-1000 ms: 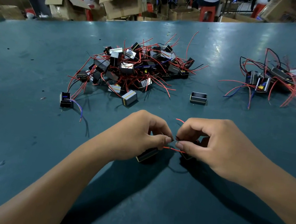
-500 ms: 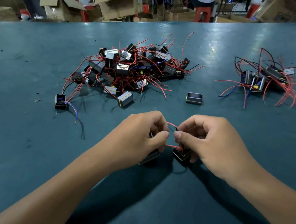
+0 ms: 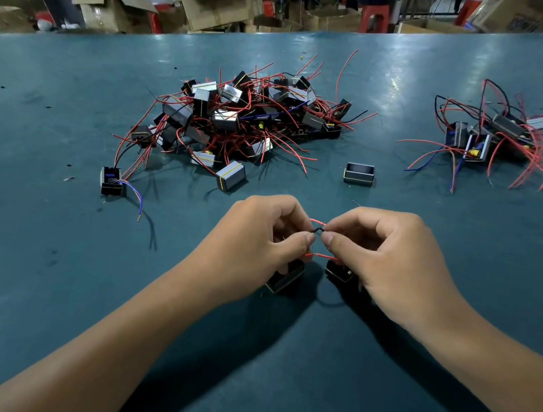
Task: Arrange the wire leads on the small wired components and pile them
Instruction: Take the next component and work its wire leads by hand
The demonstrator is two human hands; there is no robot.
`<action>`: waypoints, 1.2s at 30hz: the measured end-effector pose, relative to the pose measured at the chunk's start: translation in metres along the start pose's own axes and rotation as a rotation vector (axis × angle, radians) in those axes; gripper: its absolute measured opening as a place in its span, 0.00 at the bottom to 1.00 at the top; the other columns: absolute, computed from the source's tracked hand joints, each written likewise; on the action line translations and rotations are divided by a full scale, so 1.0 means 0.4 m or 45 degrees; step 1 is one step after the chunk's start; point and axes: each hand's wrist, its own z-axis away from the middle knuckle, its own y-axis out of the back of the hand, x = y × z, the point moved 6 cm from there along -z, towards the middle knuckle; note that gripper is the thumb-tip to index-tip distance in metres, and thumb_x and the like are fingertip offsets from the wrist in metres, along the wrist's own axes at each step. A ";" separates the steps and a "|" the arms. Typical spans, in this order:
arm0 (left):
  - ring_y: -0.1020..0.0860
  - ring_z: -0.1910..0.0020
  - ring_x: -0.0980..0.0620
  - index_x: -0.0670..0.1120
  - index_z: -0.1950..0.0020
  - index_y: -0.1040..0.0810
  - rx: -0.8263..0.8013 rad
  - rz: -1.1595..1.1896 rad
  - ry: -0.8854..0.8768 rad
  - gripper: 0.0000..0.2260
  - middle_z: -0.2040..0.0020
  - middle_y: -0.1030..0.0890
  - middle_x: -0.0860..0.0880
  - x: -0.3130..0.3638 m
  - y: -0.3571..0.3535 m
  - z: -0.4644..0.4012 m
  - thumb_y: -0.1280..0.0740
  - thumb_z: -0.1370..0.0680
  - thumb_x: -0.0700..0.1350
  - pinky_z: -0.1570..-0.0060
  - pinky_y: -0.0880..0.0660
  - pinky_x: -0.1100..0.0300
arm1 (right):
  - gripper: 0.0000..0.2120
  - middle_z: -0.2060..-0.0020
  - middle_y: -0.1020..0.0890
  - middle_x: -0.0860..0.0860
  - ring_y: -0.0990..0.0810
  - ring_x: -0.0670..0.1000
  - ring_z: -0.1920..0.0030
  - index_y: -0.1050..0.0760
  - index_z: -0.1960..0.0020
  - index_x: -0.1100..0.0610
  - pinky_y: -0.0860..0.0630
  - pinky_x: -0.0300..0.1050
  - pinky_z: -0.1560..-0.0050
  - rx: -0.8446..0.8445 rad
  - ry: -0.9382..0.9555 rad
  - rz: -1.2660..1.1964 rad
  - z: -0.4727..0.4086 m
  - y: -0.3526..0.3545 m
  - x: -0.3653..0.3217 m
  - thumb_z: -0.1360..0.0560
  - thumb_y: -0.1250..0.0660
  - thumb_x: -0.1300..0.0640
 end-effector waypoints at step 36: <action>0.22 0.69 0.55 0.61 0.54 0.16 0.085 0.101 -0.017 0.07 0.62 0.14 0.47 0.004 -0.005 0.006 0.30 0.27 0.49 0.58 0.20 0.44 | 0.06 0.73 0.20 0.45 0.26 0.42 0.71 0.19 0.63 0.52 0.30 0.41 0.68 0.126 -0.012 -0.131 -0.003 -0.014 0.008 0.27 0.27 0.57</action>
